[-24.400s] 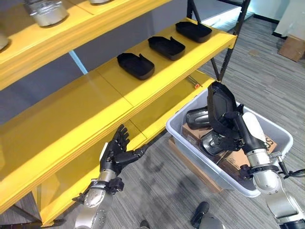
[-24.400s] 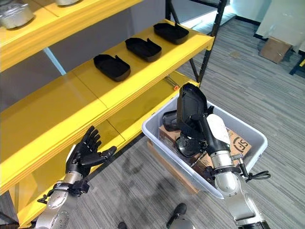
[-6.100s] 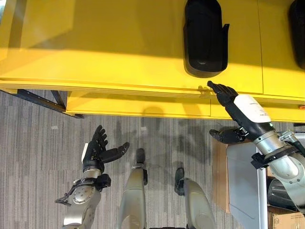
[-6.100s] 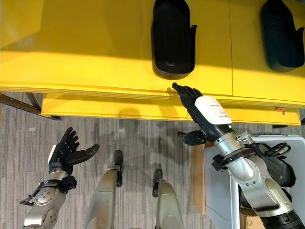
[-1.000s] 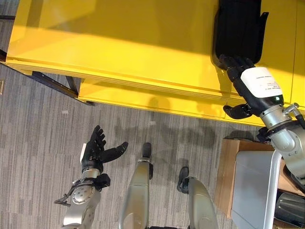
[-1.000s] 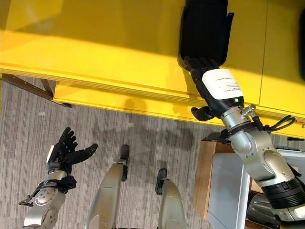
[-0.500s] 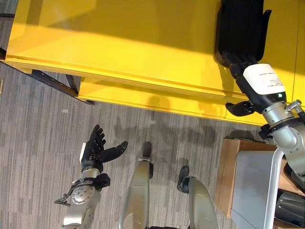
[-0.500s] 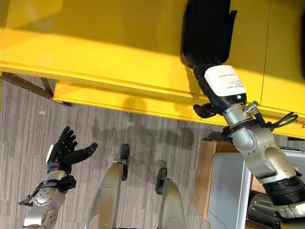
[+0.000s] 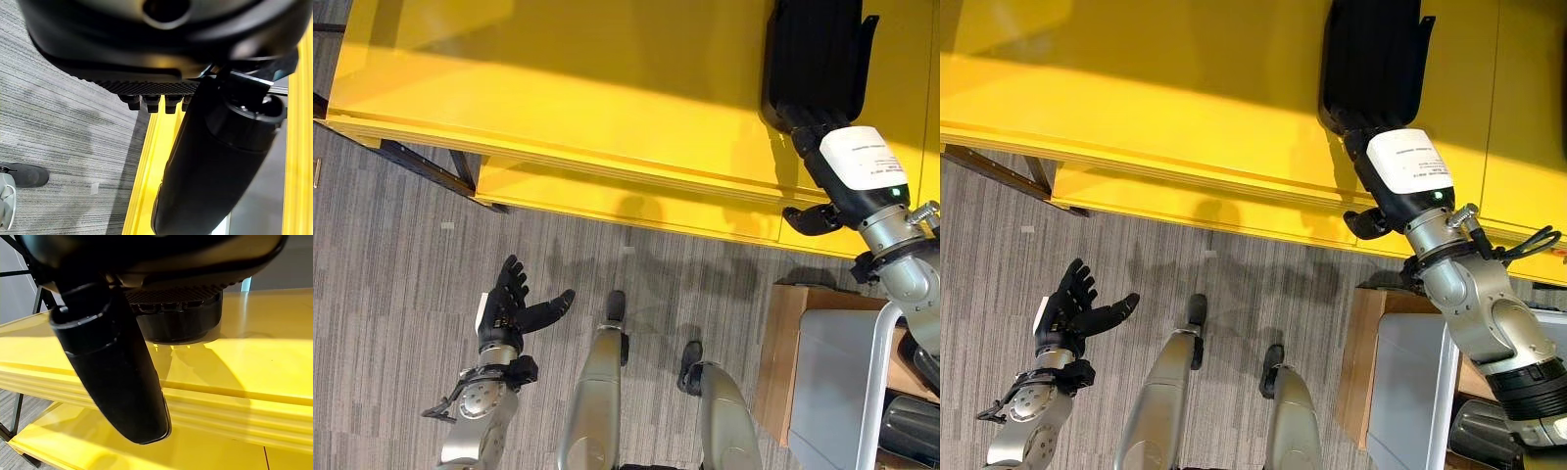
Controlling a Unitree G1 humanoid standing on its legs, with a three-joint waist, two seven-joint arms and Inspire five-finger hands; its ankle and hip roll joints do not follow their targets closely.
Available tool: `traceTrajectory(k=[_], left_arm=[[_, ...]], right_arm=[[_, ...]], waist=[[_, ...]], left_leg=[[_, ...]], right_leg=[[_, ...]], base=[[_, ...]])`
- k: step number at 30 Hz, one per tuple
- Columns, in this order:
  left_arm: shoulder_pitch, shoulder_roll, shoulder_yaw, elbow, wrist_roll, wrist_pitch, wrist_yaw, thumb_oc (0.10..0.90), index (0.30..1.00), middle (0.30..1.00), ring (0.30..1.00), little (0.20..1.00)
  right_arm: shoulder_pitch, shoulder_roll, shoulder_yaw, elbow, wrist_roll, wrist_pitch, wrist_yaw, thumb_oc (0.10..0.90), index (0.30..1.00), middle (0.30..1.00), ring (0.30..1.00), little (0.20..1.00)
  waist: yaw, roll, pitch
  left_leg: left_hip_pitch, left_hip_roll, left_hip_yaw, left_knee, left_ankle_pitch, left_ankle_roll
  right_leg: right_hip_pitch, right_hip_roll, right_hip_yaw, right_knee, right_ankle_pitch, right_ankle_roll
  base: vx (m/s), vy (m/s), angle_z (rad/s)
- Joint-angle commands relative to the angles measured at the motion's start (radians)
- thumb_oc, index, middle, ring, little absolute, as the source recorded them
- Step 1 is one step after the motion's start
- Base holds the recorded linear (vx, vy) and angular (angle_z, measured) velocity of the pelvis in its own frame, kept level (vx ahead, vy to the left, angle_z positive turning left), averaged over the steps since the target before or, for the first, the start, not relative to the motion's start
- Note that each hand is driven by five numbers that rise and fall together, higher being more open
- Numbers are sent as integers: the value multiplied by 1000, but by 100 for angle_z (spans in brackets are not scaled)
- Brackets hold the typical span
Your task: Move parts from the plastic box to the shelf.
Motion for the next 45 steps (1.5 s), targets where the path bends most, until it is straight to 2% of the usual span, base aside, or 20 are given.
traceTrajectory(k=[1, 18, 28, 45], left_arm=[[40, 63, 33, -115, 8, -92, 14, 900, 1000, 1000, 1000, 1000], [40, 64, 35, -117, 3, -95, 17, 900, 1000, 1000, 1000, 1000], [39, 63, 37, -113, 2, -94, 15, 900, 1000, 1000, 1000, 1000], [31, 76, 42, -104, 0, -91, 6, 900, 1000, 1000, 1000, 1000]], right_arm=[[-176, -100, -22, 21, -16, 0, -71, 900, 1000, 1000, 1000, 1000], [-210, -94, -14, 25, -14, 5, -79, 900, 1000, 1000, 1000, 1000], [-178, -84, -33, 18, -16, 4, -80, 900, 1000, 1000, 1000, 1000], [-147, -147, -105, -11, -10, -4, -90, 900, 1000, 1000, 1000, 1000]], waist=[[2, 13, -10], [7, 16, -10], [1, 12, -10], [-9, 0, -39]], left_leg=[[-9, 64, -82, 76, -111, -29], [-18, 57, -85, 83, -116, -27], [-14, 59, -86, 83, -116, -26], [11, 67, -85, 72, -111, -34]], right_leg=[[146, -32, -27, -58, -67, -23], [141, -34, -28, -49, -73, -23], [139, -33, -25, -45, -73, -26], [153, -28, -22, -48, -76, -28]], base=[[0, 0, 0], [0, 0, 0], [0, 0, 0], [0, 0, 0]])
